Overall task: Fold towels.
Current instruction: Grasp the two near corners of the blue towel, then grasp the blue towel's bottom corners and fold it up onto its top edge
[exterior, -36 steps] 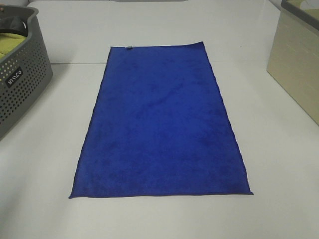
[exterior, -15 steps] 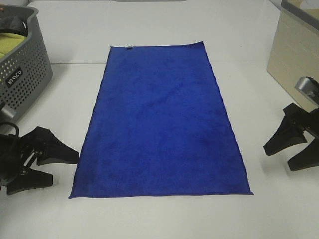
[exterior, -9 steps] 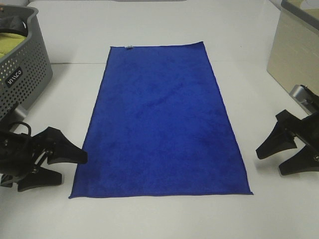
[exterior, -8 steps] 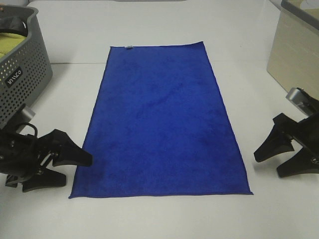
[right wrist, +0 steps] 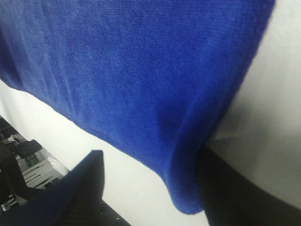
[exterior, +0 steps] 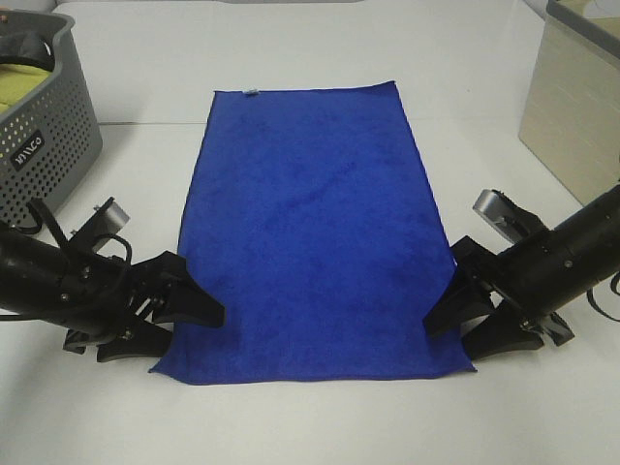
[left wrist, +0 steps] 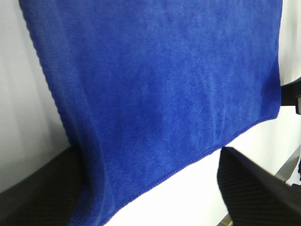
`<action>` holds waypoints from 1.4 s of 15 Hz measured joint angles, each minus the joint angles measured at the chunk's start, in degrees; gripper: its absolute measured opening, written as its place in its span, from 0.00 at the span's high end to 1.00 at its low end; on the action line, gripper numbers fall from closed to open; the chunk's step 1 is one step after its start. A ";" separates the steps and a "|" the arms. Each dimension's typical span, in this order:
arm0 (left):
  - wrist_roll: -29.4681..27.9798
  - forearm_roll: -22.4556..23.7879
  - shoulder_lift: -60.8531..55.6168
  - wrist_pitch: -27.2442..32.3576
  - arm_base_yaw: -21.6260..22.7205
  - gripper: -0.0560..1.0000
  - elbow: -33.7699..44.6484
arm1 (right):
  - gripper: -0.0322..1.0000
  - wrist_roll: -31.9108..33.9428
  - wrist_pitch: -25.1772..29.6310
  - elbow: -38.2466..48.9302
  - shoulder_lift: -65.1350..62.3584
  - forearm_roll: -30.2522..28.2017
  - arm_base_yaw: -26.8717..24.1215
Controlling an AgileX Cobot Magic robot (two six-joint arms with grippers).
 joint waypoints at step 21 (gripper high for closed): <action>-18.74 18.45 -18.33 4.58 0.00 0.94 12.32 | 0.95 11.23 0.63 15.36 -22.06 -10.43 0.11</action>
